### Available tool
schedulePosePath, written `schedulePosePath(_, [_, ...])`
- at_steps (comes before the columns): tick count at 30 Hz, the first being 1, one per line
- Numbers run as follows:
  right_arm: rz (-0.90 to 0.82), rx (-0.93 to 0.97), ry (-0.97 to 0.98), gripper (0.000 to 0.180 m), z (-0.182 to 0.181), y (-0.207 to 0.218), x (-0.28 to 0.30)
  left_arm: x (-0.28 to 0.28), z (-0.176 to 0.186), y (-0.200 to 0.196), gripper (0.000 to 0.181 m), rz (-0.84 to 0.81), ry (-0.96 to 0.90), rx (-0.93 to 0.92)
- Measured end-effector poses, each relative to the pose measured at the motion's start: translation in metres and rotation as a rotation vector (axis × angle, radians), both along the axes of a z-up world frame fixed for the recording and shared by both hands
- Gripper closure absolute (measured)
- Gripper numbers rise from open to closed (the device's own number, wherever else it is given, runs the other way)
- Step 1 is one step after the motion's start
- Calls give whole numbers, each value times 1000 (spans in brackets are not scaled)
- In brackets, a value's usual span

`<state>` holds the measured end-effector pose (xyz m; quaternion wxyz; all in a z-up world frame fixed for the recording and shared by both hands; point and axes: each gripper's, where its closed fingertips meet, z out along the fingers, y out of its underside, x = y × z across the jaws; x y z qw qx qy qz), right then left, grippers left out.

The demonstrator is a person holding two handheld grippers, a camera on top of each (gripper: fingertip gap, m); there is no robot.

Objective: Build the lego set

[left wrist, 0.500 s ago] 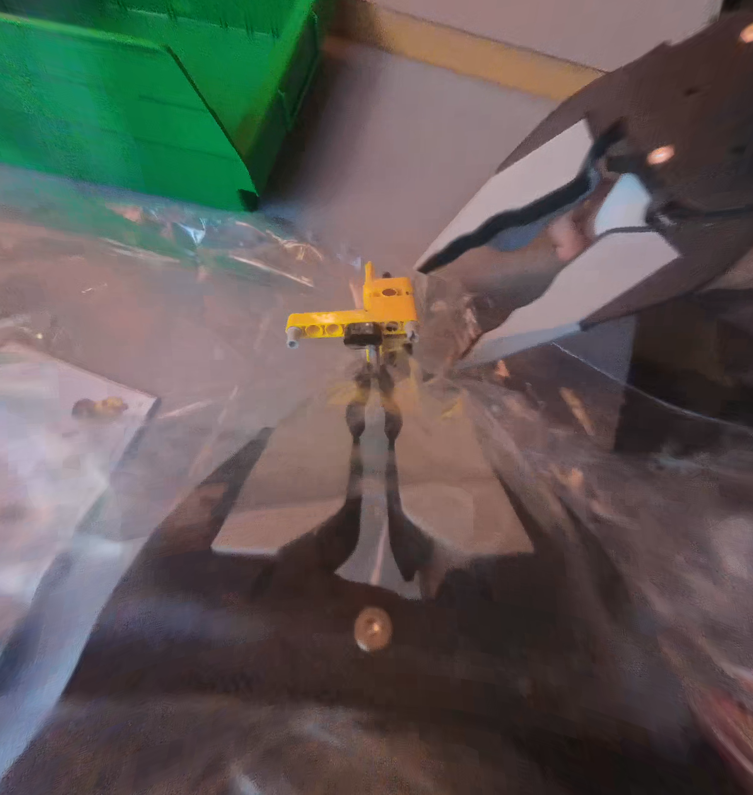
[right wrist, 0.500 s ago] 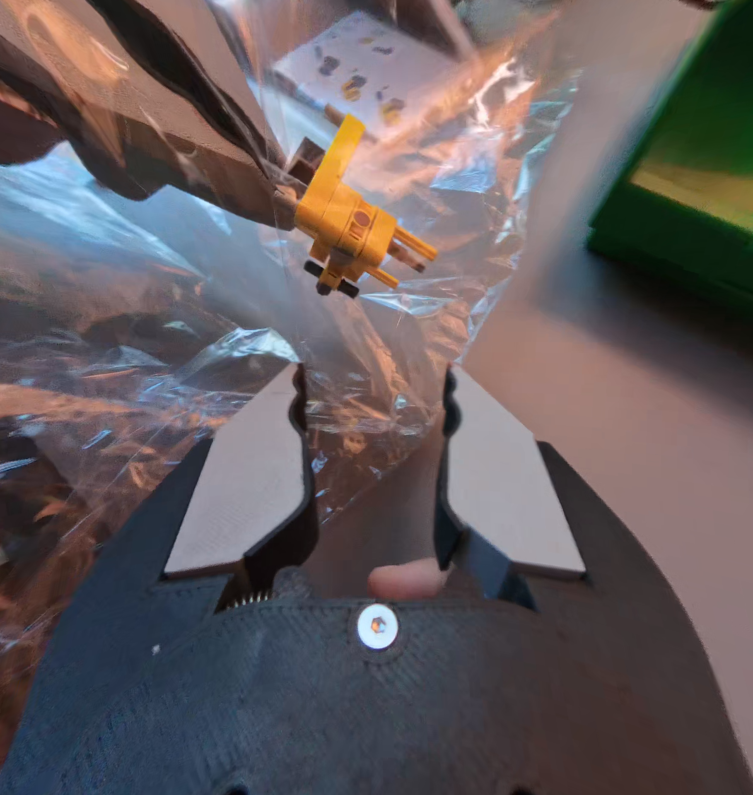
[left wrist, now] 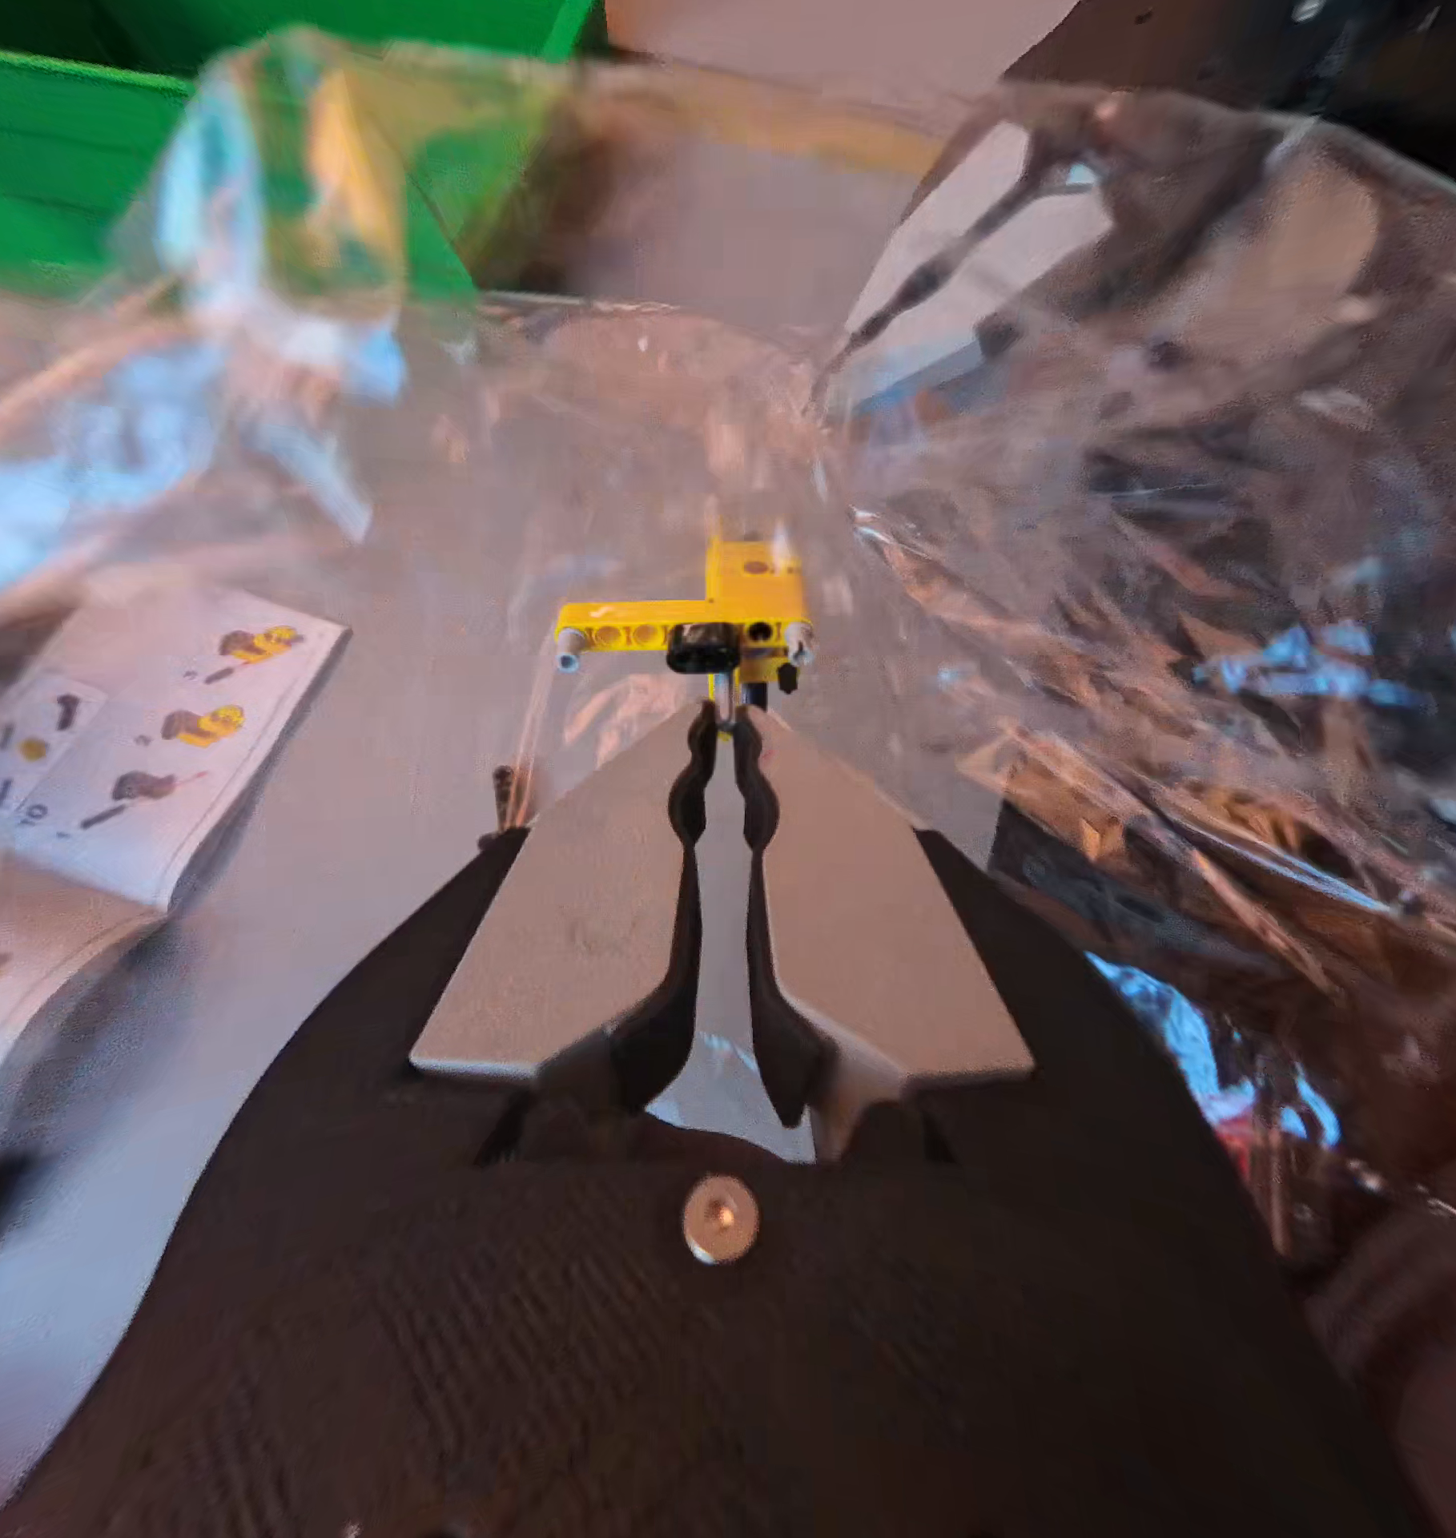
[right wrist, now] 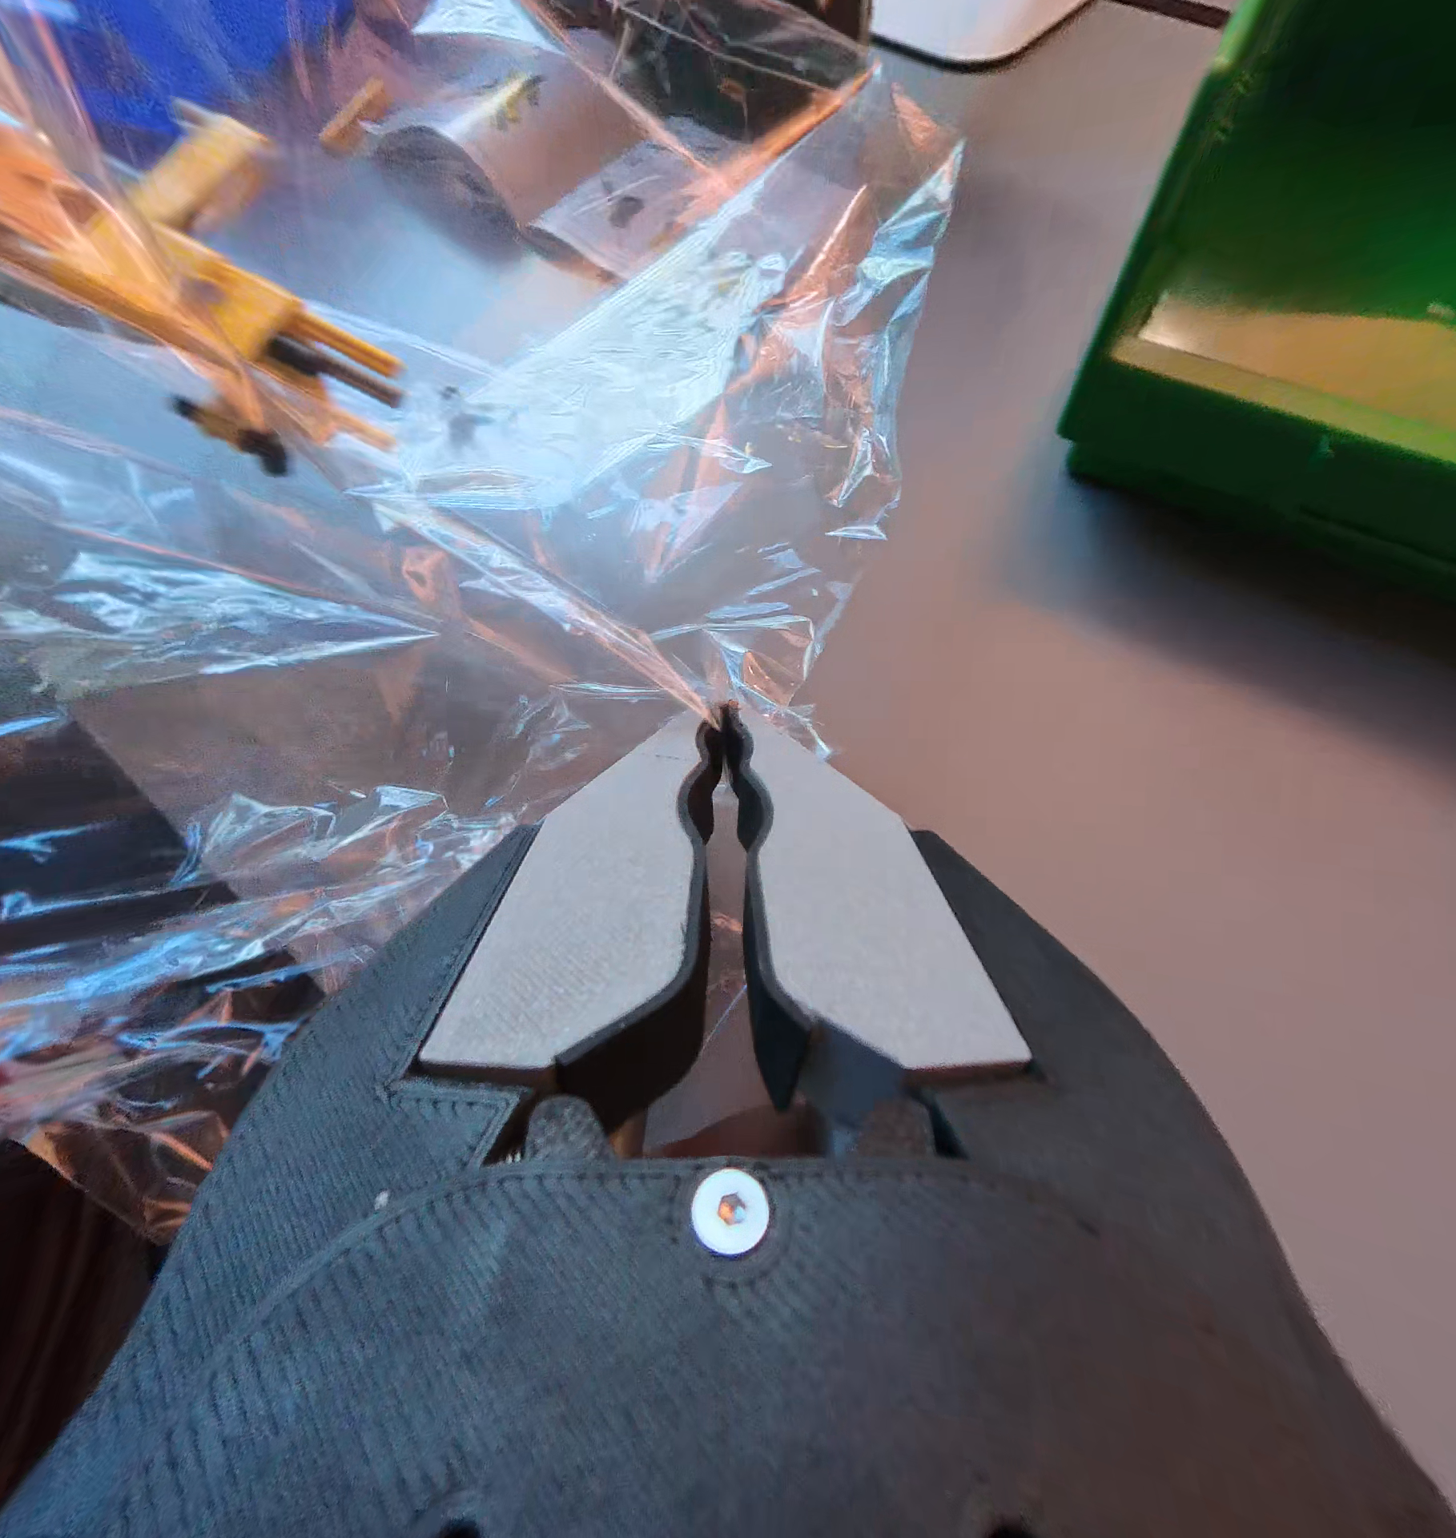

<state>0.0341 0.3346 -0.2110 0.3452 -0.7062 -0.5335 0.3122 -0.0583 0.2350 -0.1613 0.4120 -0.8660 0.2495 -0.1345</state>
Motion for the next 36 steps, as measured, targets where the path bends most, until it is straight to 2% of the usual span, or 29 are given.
schedulePosePath(1, [-24,-10,18,180,3,3,4,-2,5,-5,180,0,-4,15])
schedulePosePath(5, [-135,-64,107,180,22,22,21,-20,16,-25,180,22,-11,40])
schedulePosePath(10, [-178,-85,156,180,39,32,41,-67,28,-40,180,125,-47,93])
schedulePosePath(15, [-180,-120,220,180,52,31,46,-107,16,-37,180,217,-123,81])
schedulePosePath(21, [-209,-125,192,180,42,28,45,-94,18,-49,180,69,-419,8])
schedulePosePath(28, [-245,-101,192,180,47,30,49,-108,15,-54,180,80,-516,10])
schedulePosePath(31, [-295,-77,196,180,49,35,57,-106,24,-57,180,48,-627,13])
schedulePosePath(36, [-361,-27,203,180,54,43,74,-127,-6,-40,180,181,-477,-3])
